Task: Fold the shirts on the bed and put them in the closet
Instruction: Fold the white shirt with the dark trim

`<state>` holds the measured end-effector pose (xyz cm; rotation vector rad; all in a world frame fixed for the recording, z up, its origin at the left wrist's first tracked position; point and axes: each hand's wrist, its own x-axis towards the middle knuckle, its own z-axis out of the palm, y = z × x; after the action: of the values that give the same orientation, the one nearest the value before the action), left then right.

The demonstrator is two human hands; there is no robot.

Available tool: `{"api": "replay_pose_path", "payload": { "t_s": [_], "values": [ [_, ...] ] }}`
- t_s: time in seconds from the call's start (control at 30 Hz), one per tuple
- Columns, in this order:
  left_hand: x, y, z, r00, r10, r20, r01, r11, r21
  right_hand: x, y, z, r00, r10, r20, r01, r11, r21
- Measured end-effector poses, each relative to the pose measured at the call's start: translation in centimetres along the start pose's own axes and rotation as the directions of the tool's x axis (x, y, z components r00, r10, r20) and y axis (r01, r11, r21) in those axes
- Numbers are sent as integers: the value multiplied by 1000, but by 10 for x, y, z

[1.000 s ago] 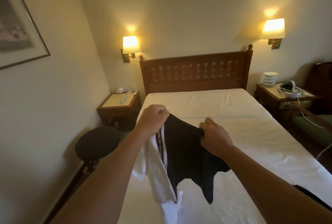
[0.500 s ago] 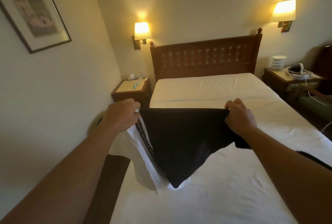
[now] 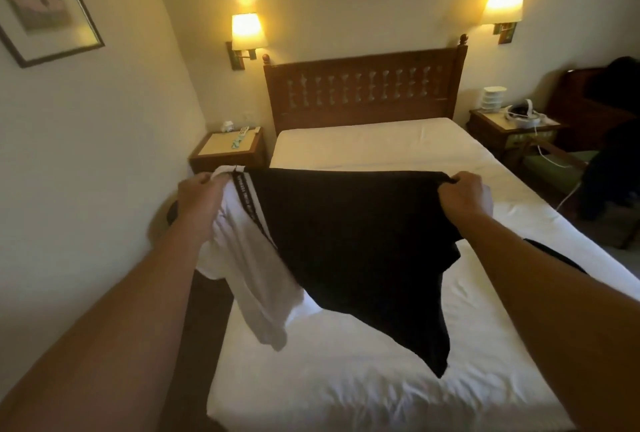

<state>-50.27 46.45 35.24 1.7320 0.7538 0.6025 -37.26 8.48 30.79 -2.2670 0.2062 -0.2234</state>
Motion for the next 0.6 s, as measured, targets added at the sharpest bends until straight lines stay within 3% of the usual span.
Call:
{"api": "replay_pose_path", "payload": {
  "t_s": [0.07, 0.2, 0.4, 0.6],
  "values": [
    [2, 14, -7, 996, -88, 2, 88, 990, -115, -2, -10, -5, 1000, 14, -19, -12, 995, 99],
    [-6, 4, -8, 976, -148, 159, 184, 953, -239, -17, -25, 7, 997, 75, 6, -73, 951, 302],
    [-2, -23, -54, 918, -244, 314, 264, 964, -23, -37, -26, 38, 988, 142, 57, -153, 914, 376],
    [-8, 21, -125, 819, -276, 503, 173, 954, 244, -57, -52, 71, 992, -2, 126, -41, 939, 340]
  ]
}}
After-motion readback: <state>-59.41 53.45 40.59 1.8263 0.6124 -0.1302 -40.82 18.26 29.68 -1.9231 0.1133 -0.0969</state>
